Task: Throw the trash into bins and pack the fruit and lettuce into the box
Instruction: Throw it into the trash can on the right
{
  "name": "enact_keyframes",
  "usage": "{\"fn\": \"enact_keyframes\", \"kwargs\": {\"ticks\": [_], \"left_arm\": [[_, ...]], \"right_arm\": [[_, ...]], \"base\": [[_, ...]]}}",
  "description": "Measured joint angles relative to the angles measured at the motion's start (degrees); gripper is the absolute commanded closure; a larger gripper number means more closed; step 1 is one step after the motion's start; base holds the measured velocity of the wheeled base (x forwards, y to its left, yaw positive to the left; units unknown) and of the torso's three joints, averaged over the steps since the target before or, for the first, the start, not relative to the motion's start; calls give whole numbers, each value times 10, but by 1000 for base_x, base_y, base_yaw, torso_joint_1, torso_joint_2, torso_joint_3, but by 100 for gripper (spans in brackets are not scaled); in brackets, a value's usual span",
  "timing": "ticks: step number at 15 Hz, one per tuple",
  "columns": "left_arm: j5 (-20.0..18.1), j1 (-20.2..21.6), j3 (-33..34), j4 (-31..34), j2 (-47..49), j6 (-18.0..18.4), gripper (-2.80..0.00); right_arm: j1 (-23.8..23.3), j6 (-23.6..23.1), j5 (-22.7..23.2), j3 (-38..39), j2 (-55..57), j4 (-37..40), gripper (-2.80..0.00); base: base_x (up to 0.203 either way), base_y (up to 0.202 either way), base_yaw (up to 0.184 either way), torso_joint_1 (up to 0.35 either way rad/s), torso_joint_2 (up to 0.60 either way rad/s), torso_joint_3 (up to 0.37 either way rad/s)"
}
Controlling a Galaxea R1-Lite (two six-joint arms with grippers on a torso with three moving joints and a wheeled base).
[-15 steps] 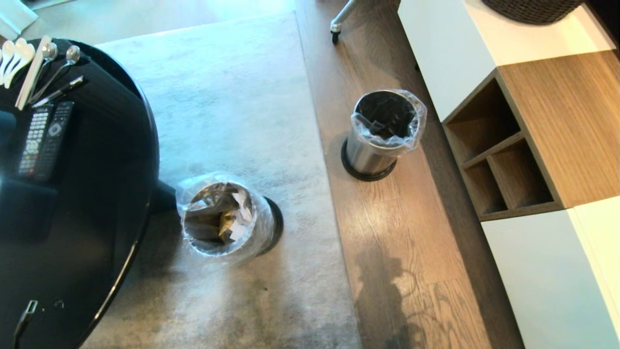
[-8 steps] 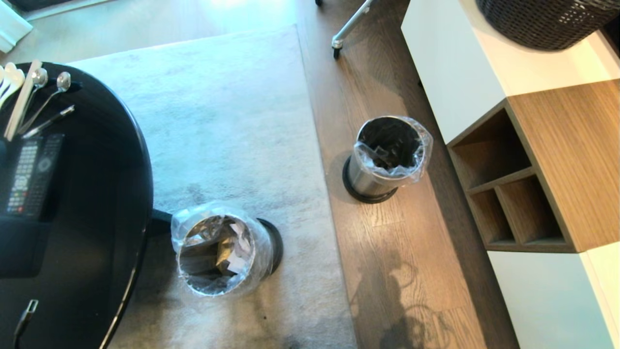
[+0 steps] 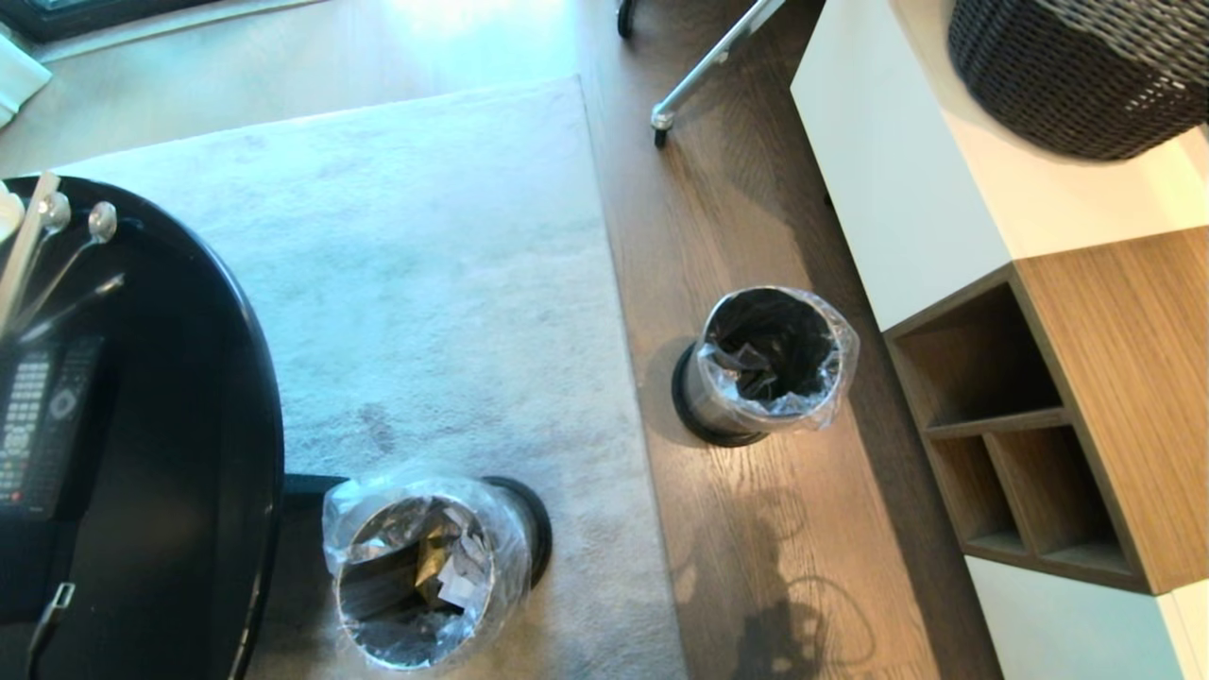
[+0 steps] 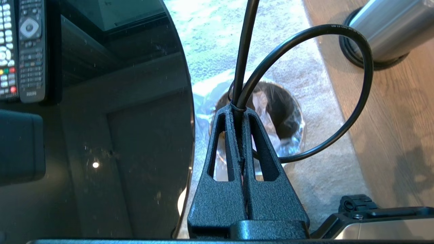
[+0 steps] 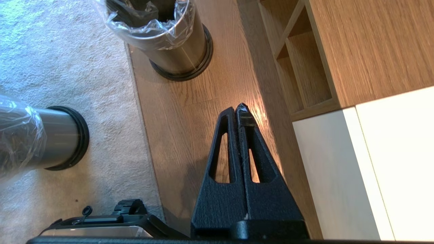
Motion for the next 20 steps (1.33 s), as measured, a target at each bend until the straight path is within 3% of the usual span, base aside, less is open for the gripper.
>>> {"fn": "enact_keyframes", "kwargs": {"ticks": [16,20], "left_arm": [[0,0,0,1,0,1,0],[0,0,0,1,0,0,0]], "right_arm": [[0,0,0,0,0,0,0],[1,0,0,0,0,1,0]], "base": [[0,0,0,0,0,0],[-4,6,-122,1,3,2]]}}
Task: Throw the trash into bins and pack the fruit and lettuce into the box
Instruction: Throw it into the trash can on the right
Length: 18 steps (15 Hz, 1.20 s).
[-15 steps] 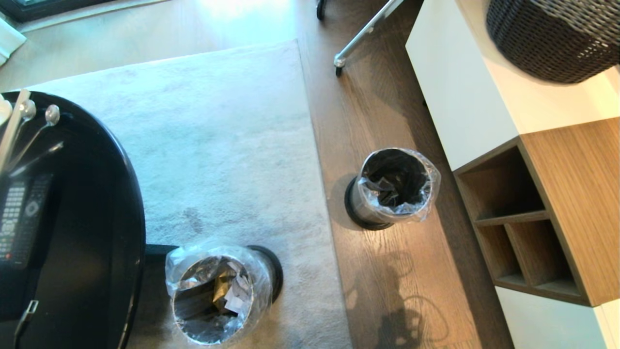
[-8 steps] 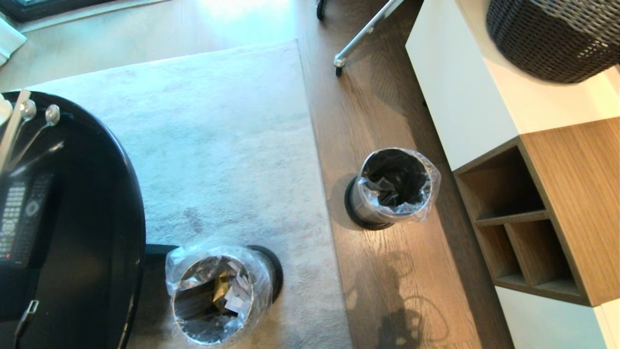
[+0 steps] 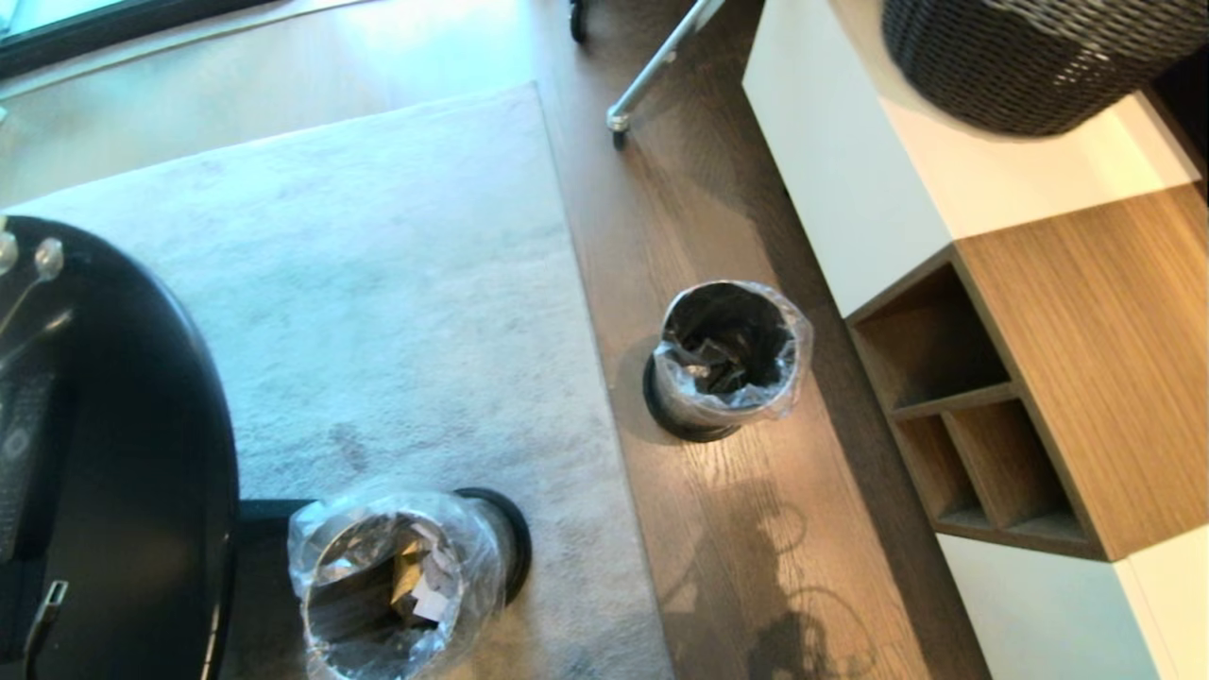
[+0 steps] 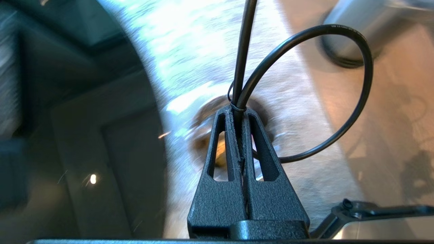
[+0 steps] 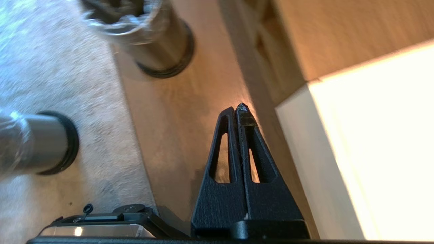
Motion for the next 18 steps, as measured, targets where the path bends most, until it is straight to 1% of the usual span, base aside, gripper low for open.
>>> {"fn": "enact_keyframes", "kwargs": {"ticks": [5,8,18], "left_arm": [[0,1,0,0,0,0,0],[0,0,0,0,0,0,0],[0,0,0,0,0,-1,0]], "right_arm": [[0,0,0,0,0,-1,0],[0,0,0,0,0,0,0],[-1,0,0,0,0,-1,0]], "base": [[2,7,-167,2,0,2],[0,3,-122,-2,4,4],[0,0,0,0,0,0]]}}
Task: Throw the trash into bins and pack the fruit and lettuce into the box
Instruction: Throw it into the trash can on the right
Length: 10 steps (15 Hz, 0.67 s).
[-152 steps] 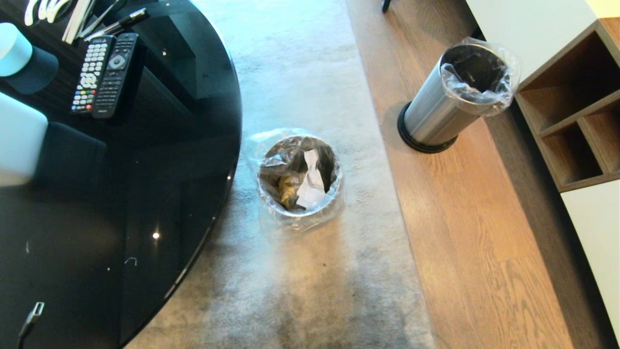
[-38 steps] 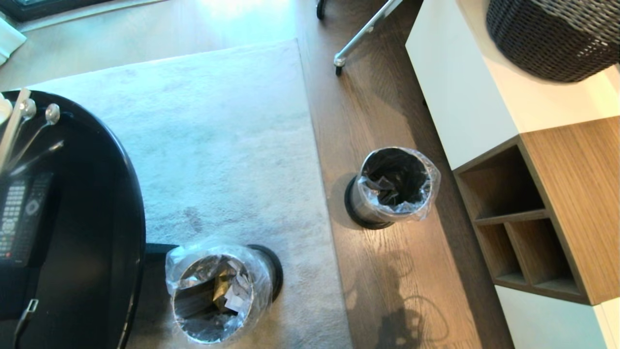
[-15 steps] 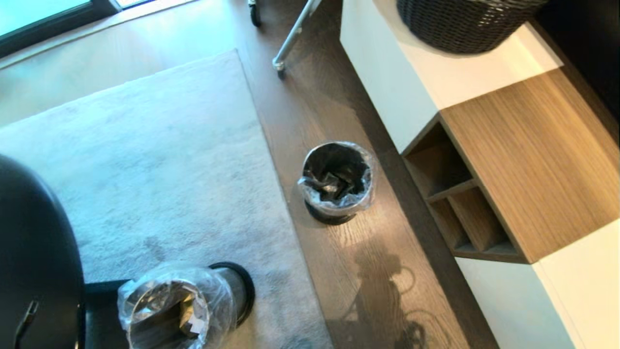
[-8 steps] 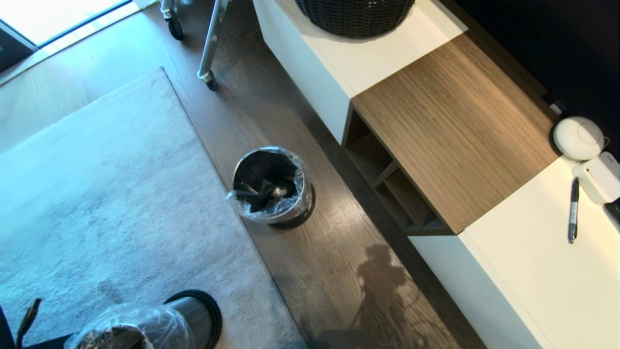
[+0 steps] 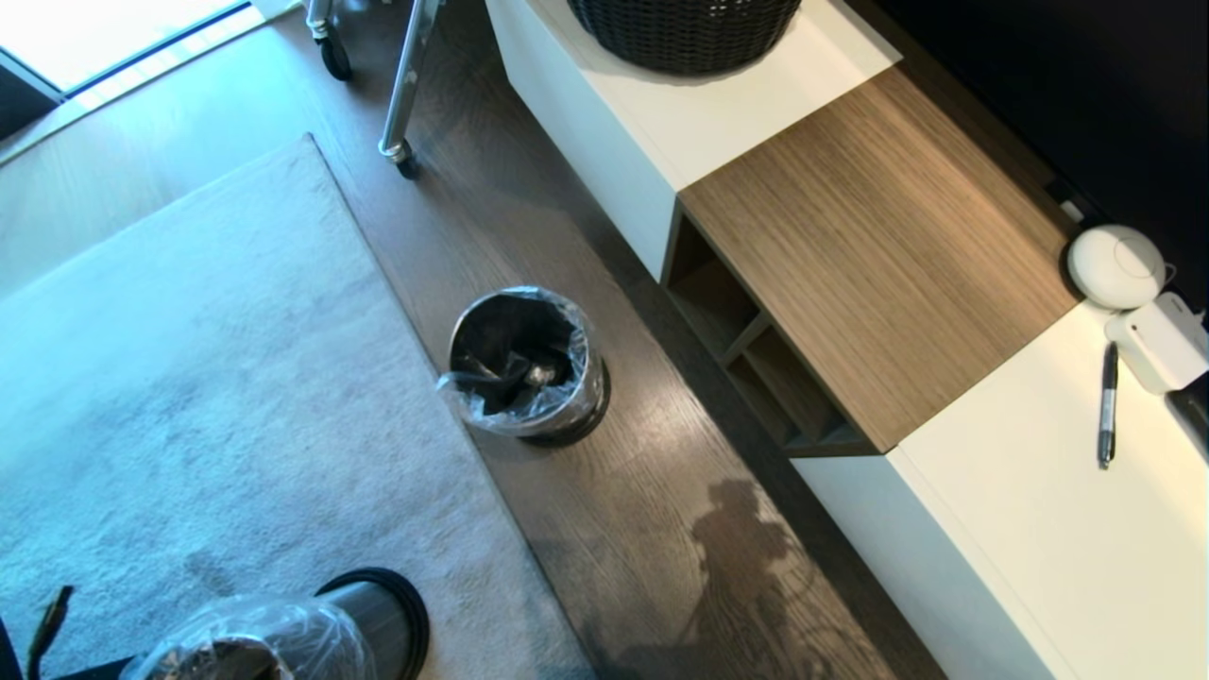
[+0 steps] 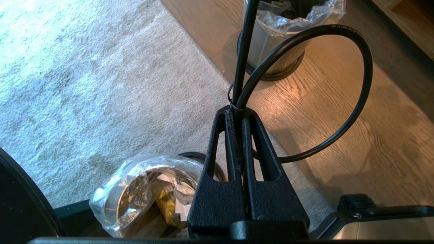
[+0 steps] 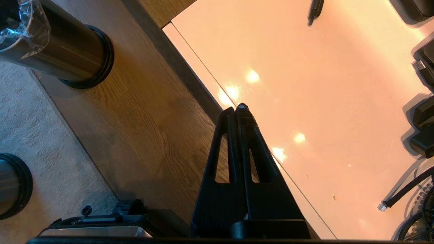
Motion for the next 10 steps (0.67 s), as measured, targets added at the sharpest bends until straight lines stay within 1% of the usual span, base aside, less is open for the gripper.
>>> {"fn": "enact_keyframes", "kwargs": {"ticks": [2,3,6,10], "left_arm": [[0,0,0,0,0,0,0],[0,0,0,0,0,0,0],[0,0,0,0,0,0,0],[0,0,0,0,0,0,0]], "right_arm": [[0,0,0,0,0,0,0],[1,0,0,0,0,0,0],[0,0,-1,0,0,0,0],[0,0,-1,0,0,0,0]], "base": [[0,0,0,-9,34,56],[0,0,0,-37,231,236],[0,0,0,-26,380,347],[0,0,0,4,428,431]]}}
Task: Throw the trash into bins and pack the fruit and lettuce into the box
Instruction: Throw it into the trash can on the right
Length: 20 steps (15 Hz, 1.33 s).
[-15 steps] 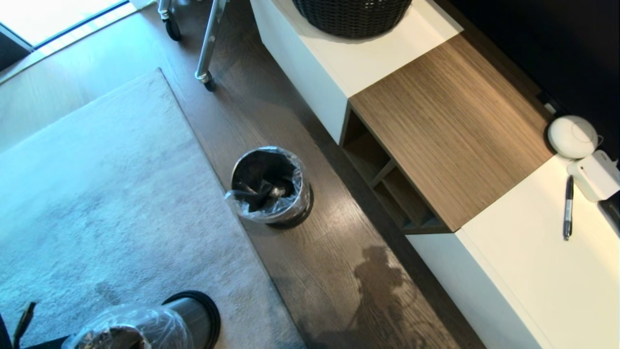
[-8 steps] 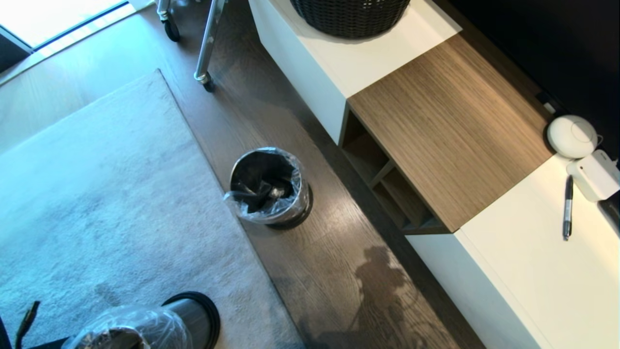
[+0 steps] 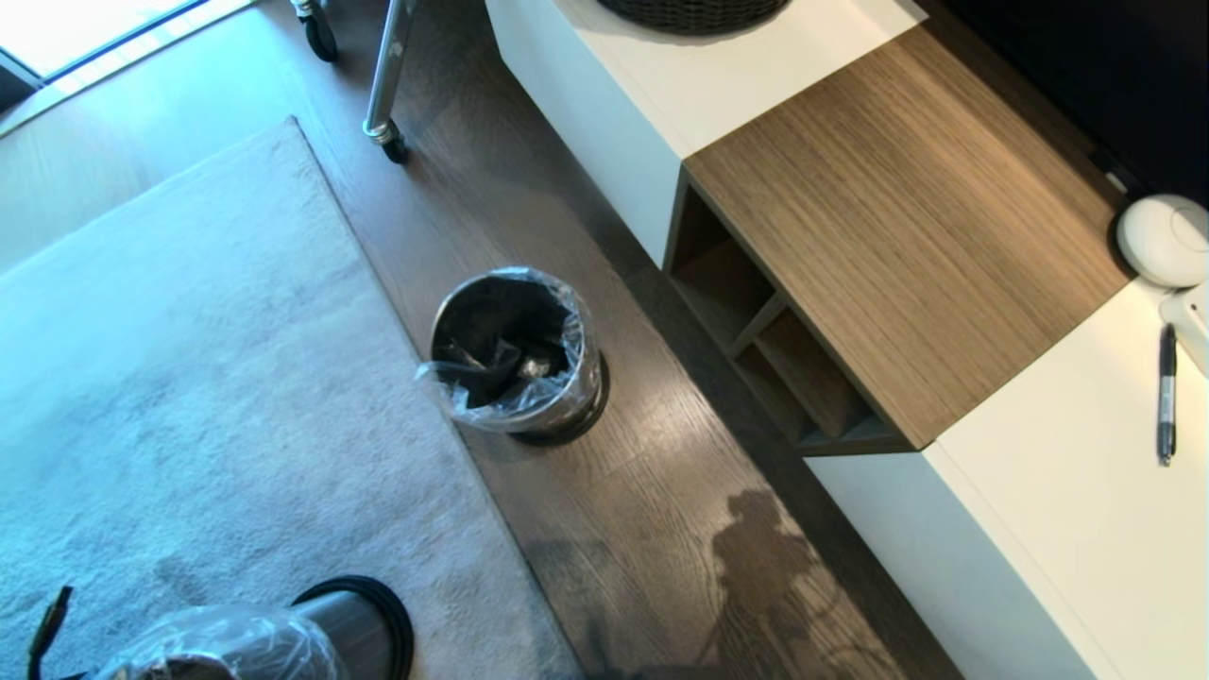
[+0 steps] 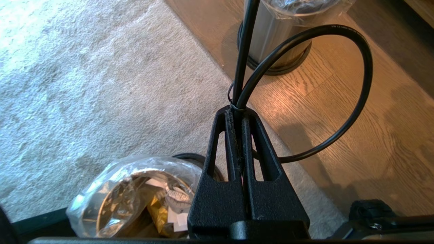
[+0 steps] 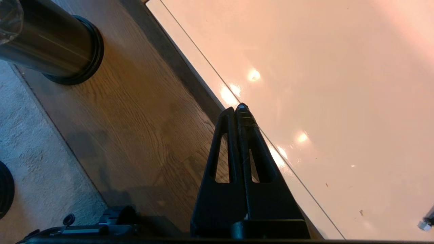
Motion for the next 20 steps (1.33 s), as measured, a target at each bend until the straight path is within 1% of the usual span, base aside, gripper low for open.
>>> {"fn": "enact_keyframes", "kwargs": {"ticks": [6,7,11,20], "left_arm": [[0,0,0,0,0,0,0],[0,0,0,1,0,0,0],[0,0,0,0,0,-1,0],[0,0,0,0,0,-1,0]], "right_arm": [[0,0,0,0,0,0,0],[0,0,0,0,0,1,0],[0,0,0,0,0,0,0],[0,0,0,0,0,1,0]], "base": [[0,0,0,88,393,483],[0,0,0,78,183,251],[0,0,0,26,56,77],[0,0,0,0,0,0]]}}
